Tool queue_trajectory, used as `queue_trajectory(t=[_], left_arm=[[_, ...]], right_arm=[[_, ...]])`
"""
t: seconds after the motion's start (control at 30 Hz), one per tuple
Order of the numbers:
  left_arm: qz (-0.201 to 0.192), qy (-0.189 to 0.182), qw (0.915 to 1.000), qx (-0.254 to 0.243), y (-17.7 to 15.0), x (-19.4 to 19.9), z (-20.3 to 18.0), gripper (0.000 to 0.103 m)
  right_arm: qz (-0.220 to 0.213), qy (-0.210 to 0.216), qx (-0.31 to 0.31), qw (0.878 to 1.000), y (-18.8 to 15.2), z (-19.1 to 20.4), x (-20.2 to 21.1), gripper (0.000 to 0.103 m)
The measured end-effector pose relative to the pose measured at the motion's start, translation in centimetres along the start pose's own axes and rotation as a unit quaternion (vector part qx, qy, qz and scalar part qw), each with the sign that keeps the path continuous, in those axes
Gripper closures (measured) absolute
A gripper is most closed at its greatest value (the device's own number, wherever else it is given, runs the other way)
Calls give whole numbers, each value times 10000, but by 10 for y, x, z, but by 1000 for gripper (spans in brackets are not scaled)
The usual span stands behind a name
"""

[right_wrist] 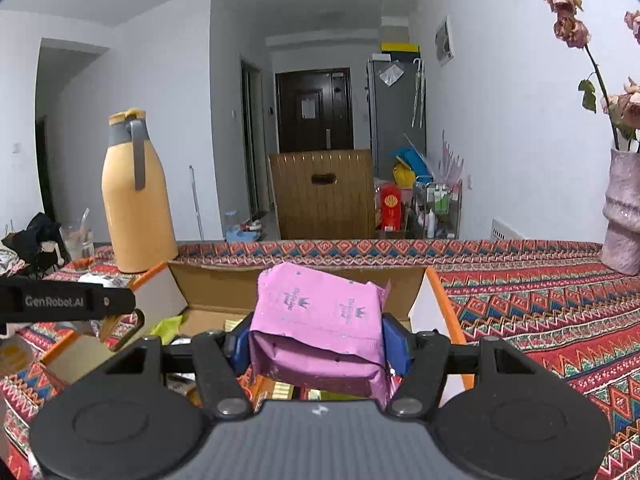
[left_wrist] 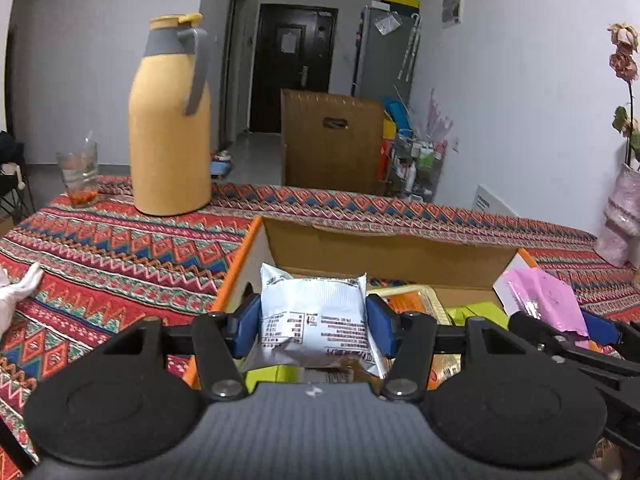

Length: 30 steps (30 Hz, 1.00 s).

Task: Organize snacks
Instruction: 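Carry the pink packet and white cookie packet over the box with both grippers, then open both grippers to drop the packets into the box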

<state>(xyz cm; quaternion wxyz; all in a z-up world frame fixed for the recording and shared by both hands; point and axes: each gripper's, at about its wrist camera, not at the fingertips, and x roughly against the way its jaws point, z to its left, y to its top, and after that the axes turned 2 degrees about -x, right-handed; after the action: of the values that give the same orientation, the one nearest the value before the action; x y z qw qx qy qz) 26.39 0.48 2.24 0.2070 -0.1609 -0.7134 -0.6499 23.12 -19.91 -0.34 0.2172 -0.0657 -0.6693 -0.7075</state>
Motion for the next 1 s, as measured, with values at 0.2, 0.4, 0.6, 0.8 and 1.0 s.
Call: queue_trajectory(t=[0.2, 0.4, 0.6, 0.8, 1.0], left_arm=[[29, 25, 10000, 71, -5, 1, -1, 32], [-82, 47, 9998, 201, -3, 6, 1, 0], [-57, 83, 9997, 239, -3, 4, 3, 0], [-63, 80, 9997, 220, -4, 6, 2, 0], [-95, 40, 9996, 261, -2, 13, 1, 0]], right_arm=[[181, -21, 171, 9997, -8, 6, -6, 35], [175, -120, -85, 9997, -8, -2, -2, 5], [118, -130, -233, 9996, -6, -7, 3, 0], [83, -149, -209, 9996, -6, -7, 6, 0], [76, -222, -224, 9995, -3, -7, 7, 0]])
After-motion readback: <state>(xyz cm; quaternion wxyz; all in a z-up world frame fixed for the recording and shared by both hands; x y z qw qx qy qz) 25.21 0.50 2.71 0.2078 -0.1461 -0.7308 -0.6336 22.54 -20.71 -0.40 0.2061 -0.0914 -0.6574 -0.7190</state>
